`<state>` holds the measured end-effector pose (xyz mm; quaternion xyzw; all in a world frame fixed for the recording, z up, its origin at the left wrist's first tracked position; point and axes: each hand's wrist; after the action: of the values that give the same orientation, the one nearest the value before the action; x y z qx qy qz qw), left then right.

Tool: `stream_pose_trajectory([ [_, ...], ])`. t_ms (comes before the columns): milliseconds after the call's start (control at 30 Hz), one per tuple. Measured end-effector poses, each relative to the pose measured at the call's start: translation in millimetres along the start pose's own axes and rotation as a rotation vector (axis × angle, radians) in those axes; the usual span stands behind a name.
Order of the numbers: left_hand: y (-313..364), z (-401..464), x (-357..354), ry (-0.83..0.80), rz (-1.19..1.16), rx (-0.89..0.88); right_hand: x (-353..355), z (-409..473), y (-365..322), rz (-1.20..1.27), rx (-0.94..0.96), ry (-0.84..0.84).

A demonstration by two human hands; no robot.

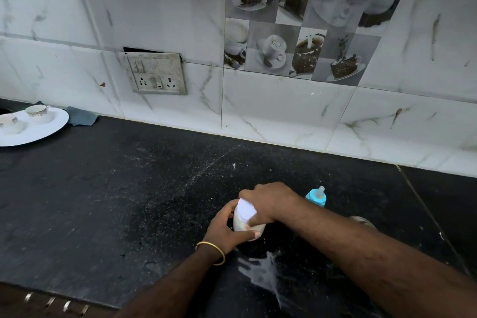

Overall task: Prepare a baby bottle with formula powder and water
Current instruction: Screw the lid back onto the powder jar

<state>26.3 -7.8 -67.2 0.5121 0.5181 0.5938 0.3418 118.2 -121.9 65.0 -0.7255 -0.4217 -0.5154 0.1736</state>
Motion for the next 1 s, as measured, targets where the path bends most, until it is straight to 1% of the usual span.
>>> stream_pose_trajectory([
  [33,1,0,0,-0.011,-0.001,-0.002,-4,1,1,0.008,-0.045,0.005],
  [67,2,0,1,-0.015,0.003,-0.006,-7,2,2,0.016,-0.048,0.007],
  [200,4,6,2,-0.039,0.037,-0.028,-1,-3,9,0.06,0.101,0.002],
  [333,7,13,1,-0.095,0.058,-0.05,-3,-5,11,0.07,0.101,0.026],
  [533,4,13,-8,0.017,0.023,-0.018,-12,-6,19,0.111,0.129,0.074],
  [733,5,13,-11,0.034,0.046,-0.019,-23,-6,13,0.2,0.062,0.103],
  [800,5,14,-10,0.016,0.049,-0.016,-29,-8,13,0.285,0.022,0.123],
  [900,12,16,-8,-0.039,0.085,-0.043,-42,-20,18,0.509,-0.054,0.129],
  [967,15,19,-8,-0.044,0.117,-0.074,-49,-35,25,0.658,-0.077,0.191],
  [1000,17,20,-9,-0.032,0.123,-0.085,-53,-45,31,0.703,-0.098,0.255],
])
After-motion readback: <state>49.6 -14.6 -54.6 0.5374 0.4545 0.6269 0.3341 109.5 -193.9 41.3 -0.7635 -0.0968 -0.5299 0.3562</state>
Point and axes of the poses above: each hand's wrist, its own z-axis towards the middle knuckle, its own x-axis out of the back of the hand, y = z × x, and after that the axes turned 2 degrees about y, right-handed
